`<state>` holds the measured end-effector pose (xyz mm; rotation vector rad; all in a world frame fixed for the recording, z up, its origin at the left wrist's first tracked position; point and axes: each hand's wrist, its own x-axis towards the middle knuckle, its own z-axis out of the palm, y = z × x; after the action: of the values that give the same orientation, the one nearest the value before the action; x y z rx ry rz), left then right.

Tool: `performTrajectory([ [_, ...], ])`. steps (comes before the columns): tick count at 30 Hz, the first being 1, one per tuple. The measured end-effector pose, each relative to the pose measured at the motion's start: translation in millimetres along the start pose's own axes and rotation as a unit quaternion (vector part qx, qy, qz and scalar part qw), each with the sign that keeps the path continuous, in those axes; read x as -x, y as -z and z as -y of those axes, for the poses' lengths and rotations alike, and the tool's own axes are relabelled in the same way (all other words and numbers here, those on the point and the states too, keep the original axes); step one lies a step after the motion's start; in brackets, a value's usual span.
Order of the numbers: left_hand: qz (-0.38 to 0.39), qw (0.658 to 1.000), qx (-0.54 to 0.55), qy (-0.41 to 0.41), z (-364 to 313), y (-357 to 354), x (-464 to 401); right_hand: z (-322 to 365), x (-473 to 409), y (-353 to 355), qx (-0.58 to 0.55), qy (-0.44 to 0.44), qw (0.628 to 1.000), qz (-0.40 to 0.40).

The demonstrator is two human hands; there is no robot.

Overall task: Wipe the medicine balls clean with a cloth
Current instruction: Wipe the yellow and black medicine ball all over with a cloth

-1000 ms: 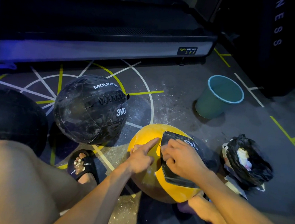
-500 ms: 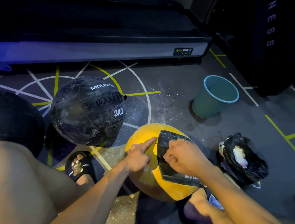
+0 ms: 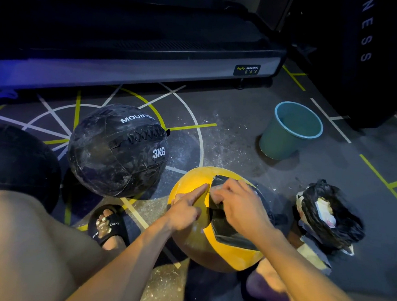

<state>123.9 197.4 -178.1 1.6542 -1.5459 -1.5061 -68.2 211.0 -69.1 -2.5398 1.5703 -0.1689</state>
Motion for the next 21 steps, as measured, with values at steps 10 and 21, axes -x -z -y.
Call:
performTrajectory([
  [10, 0.015, 0.999, 0.047, -0.01, 5.1, 0.5, -6.7, 13.2, 0.0, 8.6, 0.001, 0.032, 0.994, 0.101],
  [21, 0.027, 0.994, 0.102, -0.01, 1.0, 3.9, 0.4, -11.9, -3.9, 33.4, -0.079, -0.064, 0.995, 0.006],
])
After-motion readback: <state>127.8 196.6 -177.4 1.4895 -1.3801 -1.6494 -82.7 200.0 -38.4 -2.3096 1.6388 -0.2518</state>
